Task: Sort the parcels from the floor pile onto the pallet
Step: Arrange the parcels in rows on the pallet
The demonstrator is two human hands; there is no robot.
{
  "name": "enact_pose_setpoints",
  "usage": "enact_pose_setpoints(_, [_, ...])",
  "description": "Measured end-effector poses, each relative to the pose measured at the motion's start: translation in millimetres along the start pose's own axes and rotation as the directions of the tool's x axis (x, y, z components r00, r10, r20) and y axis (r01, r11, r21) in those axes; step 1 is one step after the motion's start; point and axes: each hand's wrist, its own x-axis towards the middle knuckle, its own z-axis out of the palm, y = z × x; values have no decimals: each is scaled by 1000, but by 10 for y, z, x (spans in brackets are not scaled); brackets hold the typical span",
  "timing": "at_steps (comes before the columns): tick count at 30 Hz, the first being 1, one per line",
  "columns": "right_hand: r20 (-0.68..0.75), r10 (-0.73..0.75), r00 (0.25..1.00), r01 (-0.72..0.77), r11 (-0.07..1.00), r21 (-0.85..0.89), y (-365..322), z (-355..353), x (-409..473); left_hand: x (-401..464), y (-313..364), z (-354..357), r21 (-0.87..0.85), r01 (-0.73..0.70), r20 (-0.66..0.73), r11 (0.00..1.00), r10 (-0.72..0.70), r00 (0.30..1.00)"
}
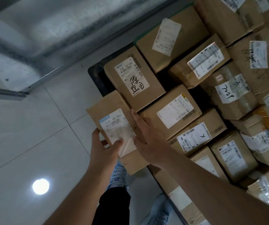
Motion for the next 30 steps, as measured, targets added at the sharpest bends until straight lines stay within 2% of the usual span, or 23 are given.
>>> enact_pose_setpoints(5, [-17, 45, 999, -46, 998, -46, 167, 69, 147, 240, -113, 113, 0, -8, -25, 1000, 8, 1000])
enact_pose_setpoints(14, [-95, 62, 994, -65, 998, -23, 374, 250, 278, 521, -329, 178, 20, -16, -57, 1000, 17, 998])
enact_pose_setpoints(23, [-266, 35, 963, -73, 988, -134, 388, 369, 316, 642, -408, 199, 41, -31, -62, 999, 33, 998])
enact_pose_setpoints(30, [-363, 8, 932, -97, 969, -227, 378, 417, 346, 655, -474, 181, -6, -13, -49, 1000, 13, 999])
